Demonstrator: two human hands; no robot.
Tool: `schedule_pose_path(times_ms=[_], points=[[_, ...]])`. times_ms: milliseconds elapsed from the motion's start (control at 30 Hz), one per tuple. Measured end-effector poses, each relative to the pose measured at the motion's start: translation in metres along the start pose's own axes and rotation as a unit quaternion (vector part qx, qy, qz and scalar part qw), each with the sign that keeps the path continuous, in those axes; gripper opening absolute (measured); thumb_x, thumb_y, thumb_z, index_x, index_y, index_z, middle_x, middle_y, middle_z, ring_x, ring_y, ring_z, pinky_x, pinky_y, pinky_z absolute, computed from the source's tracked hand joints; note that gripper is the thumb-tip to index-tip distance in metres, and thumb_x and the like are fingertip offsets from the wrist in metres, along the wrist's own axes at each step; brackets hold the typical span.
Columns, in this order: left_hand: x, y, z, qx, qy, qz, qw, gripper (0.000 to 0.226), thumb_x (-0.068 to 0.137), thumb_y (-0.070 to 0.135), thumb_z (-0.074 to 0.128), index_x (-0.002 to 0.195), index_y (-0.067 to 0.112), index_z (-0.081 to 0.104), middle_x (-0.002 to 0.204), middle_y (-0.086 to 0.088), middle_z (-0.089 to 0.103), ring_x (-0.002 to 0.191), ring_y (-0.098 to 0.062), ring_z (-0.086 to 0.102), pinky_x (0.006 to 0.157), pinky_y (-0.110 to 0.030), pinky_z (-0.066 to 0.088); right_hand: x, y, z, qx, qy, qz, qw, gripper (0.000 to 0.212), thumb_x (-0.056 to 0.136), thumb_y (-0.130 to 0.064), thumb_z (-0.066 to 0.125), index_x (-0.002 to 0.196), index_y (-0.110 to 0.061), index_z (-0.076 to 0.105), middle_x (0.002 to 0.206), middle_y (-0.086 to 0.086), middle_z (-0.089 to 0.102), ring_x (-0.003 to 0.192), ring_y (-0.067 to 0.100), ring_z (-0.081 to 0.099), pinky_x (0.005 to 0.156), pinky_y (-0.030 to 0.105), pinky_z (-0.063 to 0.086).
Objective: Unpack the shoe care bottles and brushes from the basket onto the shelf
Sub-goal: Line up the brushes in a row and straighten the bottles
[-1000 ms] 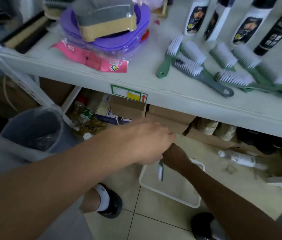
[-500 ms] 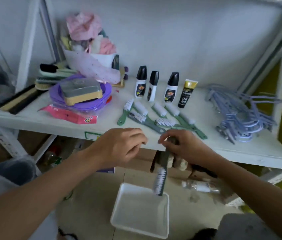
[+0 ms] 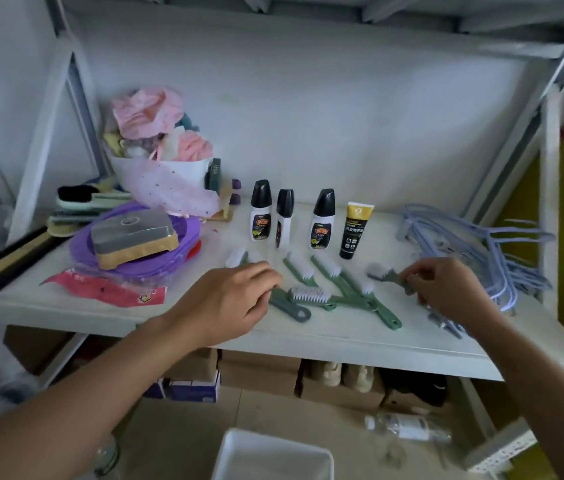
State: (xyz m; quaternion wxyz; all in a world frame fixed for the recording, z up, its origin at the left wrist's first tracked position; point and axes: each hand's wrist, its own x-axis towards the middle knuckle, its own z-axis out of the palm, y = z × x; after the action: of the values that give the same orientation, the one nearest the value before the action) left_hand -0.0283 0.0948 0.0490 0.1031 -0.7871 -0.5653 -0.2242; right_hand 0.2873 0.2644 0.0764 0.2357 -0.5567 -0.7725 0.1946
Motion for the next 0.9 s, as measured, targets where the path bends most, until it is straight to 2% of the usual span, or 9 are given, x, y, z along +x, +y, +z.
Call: schedule_pose_path(times_ms=[100, 167, 267, 400, 500, 667, 733, 800, 900], points=[[0.019, -0.011, 0.004, -0.001, 0.014, -0.057, 0.998, 0.015, 0.097, 0.022, 0.054, 0.111, 0.024, 0.057, 0.106, 0.015, 0.057, 0.079, -0.006, 0.062, 0.059, -0.028, 0.055, 0.000, 0.001, 0.010, -0.168, -0.022, -0.045, 0.984, 0.014, 0.089, -0.019, 0.061, 0.089, -0.024, 0.074, 0.085, -0.006, 0.071, 0.062, 0.008, 0.064, 0.056, 0.019, 0.051], [0.028, -0.015, 0.008, -0.012, 0.029, -0.095, 0.995, 0.020, 0.095, 0.022, 0.055, 0.115, 0.022, 0.056, 0.112, 0.014, 0.056, 0.083, -0.005, 0.064, 0.061, -0.028, 0.057, 0.001, -0.001, 0.013, -0.225, -0.029, -0.045, 0.973, 0.013, 0.088, -0.024, 0.062, 0.097, -0.027, 0.071, 0.100, -0.004, 0.067, 0.081, 0.015, 0.067, 0.070, 0.028, 0.057], [0.035, -0.012, 0.013, -0.022, 0.034, -0.131, 0.991, 0.024, 0.094, 0.023, 0.057, 0.118, 0.023, 0.052, 0.115, 0.013, 0.055, 0.080, -0.006, 0.065, 0.061, -0.032, 0.059, 0.000, -0.010, 0.018, -0.209, -0.025, -0.042, 0.977, 0.015, 0.087, -0.026, 0.060, 0.098, -0.026, 0.071, 0.105, 0.001, 0.068, 0.090, 0.023, 0.068, 0.078, 0.037, 0.058], [0.036, 0.001, 0.018, -0.039, 0.020, -0.146, 0.988, 0.028, 0.094, 0.025, 0.059, 0.120, 0.024, 0.049, 0.122, 0.014, 0.050, 0.081, -0.009, 0.064, 0.065, -0.038, 0.058, -0.013, -0.035, 0.031, -0.152, -0.036, -0.079, 0.985, 0.015, 0.085, -0.020, 0.062, 0.094, -0.025, 0.072, 0.101, 0.002, 0.066, 0.087, 0.024, 0.066, 0.079, 0.038, 0.057], [0.035, 0.007, 0.017, -0.035, 0.024, -0.154, 0.987, 0.033, 0.093, 0.025, 0.059, 0.123, 0.022, 0.045, 0.128, 0.008, 0.049, 0.084, -0.013, 0.064, 0.065, -0.040, 0.058, -0.027, -0.053, 0.043, -0.126, -0.062, -0.120, 0.983, 0.017, 0.087, -0.022, 0.064, 0.102, -0.022, 0.071, 0.105, 0.002, 0.061, 0.092, 0.023, 0.064, 0.083, 0.037, 0.055], [0.025, -0.003, 0.011, -0.029, 0.021, -0.198, 0.980, 0.057, 0.093, 0.023, 0.063, 0.140, 0.018, 0.031, 0.132, -0.001, 0.045, 0.065, -0.010, 0.055, 0.048, -0.022, 0.042, -0.047, -0.076, 0.064, -0.137, -0.097, -0.185, 0.968, 0.047, 0.087, -0.028, 0.064, 0.133, -0.027, 0.054, 0.131, -0.001, 0.053, 0.111, 0.018, 0.059, 0.091, 0.035, 0.053], [0.018, -0.015, 0.010, -0.019, 0.015, -0.240, 0.970, 0.058, 0.093, 0.021, 0.064, 0.141, 0.016, 0.031, 0.127, -0.001, 0.047, 0.061, -0.008, 0.050, 0.046, -0.020, 0.040, -0.047, -0.087, 0.074, -0.152, -0.103, -0.206, 0.961, 0.057, 0.087, -0.036, 0.063, 0.141, -0.027, 0.045, 0.140, 0.001, 0.048, 0.122, 0.022, 0.053, 0.097, 0.037, 0.050], [0.010, -0.030, 0.009, -0.011, -0.008, -0.288, 0.958, 0.052, 0.093, 0.020, 0.064, 0.134, 0.016, 0.034, 0.123, -0.006, 0.050, 0.075, -0.010, 0.056, 0.056, -0.024, 0.053, -0.044, -0.099, 0.088, -0.164, -0.102, -0.223, 0.956, 0.067, 0.087, -0.042, 0.061, 0.147, -0.026, 0.036, 0.146, 0.003, 0.043, 0.128, 0.025, 0.047, 0.103, 0.039, 0.045], [-0.002, -0.046, 0.008, 0.000, -0.106, -0.336, 0.936, 0.059, 0.096, 0.019, 0.058, 0.143, 0.017, 0.022, 0.140, -0.020, 0.037, 0.116, -0.029, 0.054, 0.093, -0.038, 0.056, -0.035, -0.119, 0.114, -0.168, -0.103, -0.253, 0.947, 0.074, 0.086, -0.049, 0.058, 0.150, -0.027, 0.028, 0.151, 0.003, 0.036, 0.133, 0.028, 0.042, 0.108, 0.045, 0.042]])
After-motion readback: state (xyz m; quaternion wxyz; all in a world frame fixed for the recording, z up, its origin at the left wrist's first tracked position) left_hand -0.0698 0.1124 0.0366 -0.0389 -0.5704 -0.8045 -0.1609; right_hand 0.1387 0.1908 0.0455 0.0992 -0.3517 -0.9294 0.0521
